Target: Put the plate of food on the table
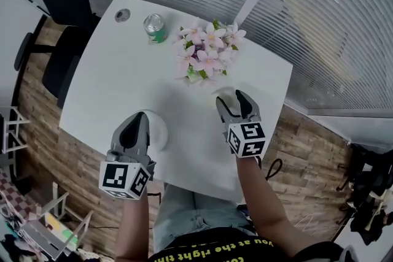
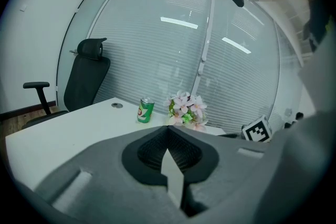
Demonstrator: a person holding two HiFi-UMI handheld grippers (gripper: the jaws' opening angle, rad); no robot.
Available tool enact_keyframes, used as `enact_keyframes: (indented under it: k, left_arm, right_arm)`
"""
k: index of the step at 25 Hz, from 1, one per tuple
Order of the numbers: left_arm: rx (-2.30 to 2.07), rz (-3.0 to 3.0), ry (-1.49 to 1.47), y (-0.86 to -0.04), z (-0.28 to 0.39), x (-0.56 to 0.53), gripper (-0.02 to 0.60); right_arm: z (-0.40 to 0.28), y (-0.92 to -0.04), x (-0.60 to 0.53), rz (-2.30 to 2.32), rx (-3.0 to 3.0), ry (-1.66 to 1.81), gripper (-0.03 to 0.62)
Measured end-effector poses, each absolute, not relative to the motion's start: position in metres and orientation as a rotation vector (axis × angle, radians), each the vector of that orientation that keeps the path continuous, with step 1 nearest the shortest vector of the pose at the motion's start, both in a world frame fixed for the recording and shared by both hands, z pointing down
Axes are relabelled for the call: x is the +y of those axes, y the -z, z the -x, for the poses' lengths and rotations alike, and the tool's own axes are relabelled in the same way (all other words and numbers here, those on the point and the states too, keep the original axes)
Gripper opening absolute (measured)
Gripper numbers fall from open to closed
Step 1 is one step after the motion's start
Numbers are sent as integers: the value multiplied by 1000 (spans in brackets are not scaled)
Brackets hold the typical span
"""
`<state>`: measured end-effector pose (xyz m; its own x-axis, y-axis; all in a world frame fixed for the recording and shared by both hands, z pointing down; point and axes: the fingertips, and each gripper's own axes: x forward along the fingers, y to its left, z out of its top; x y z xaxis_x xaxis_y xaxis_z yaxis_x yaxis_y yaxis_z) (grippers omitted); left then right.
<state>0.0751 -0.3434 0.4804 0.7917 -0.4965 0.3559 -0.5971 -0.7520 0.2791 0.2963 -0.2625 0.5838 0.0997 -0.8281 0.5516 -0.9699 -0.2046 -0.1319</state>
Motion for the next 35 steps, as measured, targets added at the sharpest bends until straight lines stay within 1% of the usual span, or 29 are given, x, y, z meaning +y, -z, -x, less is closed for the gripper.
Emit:
enact_keyframes:
  k: [3,11,17,22,35]
  left_arm:
    - [-824,-2598,-370,-482,-76,-344,0]
    - [-825,-2590,-377,-487,-76,-347,0]
    - [-835,-2580,-381,-490,-74,-348,0]
    - [-839,-2574,-374,-490,-71,-347,0]
    - [-868,-2580,-345,-481,-55,-346,0]
  right_arm:
    - [-294,-605,-263,-2057,-1729,-808,338]
    - [-290,-631,-265,-1993,-1667,-870,408]
    - [-287,-637,-266,-1951,-1634,-832,414]
    - [-287,-634,-265,-1962,-1642,-826,397]
    - [-294,-599,-265,-2077,-1744,-819,393]
